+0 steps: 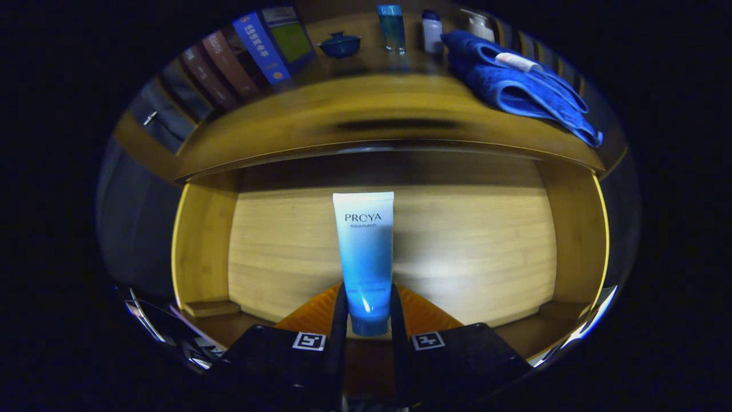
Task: Pull open the drawer, take out the items inside it, and place them on the countertop above the cabinet.
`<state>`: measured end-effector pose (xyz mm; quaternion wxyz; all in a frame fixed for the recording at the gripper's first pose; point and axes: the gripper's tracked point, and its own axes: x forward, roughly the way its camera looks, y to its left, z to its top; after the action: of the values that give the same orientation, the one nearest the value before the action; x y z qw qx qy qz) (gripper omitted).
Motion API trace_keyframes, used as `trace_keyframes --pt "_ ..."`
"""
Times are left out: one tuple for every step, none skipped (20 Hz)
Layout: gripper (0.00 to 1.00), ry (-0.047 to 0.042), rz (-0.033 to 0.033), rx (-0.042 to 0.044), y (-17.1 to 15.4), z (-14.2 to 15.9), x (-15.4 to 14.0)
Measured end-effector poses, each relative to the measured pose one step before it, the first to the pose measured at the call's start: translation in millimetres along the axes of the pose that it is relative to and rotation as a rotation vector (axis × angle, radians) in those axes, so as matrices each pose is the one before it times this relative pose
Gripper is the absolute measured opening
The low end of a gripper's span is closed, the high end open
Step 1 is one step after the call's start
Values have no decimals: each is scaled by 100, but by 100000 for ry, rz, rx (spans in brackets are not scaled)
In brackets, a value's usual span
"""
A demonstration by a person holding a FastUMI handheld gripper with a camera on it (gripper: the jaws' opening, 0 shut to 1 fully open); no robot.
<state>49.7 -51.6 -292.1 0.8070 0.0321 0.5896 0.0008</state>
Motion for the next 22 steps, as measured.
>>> trace_keyframes --pt "40 -2404 711 -622 90 742 -532" --pt "40 -2683 501 -204 154 765 -841" --pt "40 -2995 1082 -82 234 1335 -1020" --pt "40 -3470 1190 128 126 936 -1389" --pt "40 -3664 484 -438 39 1631 -647" --pt "40 -3260 286 -398 80 1890 -325" --pt "40 -2094 45 -576 22 2060 -70" --pt "40 -2192 -449 -60 233 1906 228" --pt "40 -2381 -1148 -237 -186 1974 583" --pt "40 -2339 -2007 -484 -462 1945 889" --pt "40 -309 -1445 -208 -248 1665 1081" --pt "40 576 -843 401 -273 1463 1011" --pt "40 1228 -1430 431 -374 1076 1239" --pt "40 1753 -1488 645 -401 776 1383" --pt "40 1973 -1553 902 -461 650 1343" --pt "40 2519 -1367 876 -566 234 1311" --pt "40 2098 -599 879 -206 289 1219" --pt "40 1115 -15 1060 -126 275 957" --pt "40 145 -578 391 -200 357 741" --pt "40 293 -785 -230 -296 51 476" --pt "40 458 -279 150 -94 6 337" --pt "41 -403 711 532 303 -8 -156"
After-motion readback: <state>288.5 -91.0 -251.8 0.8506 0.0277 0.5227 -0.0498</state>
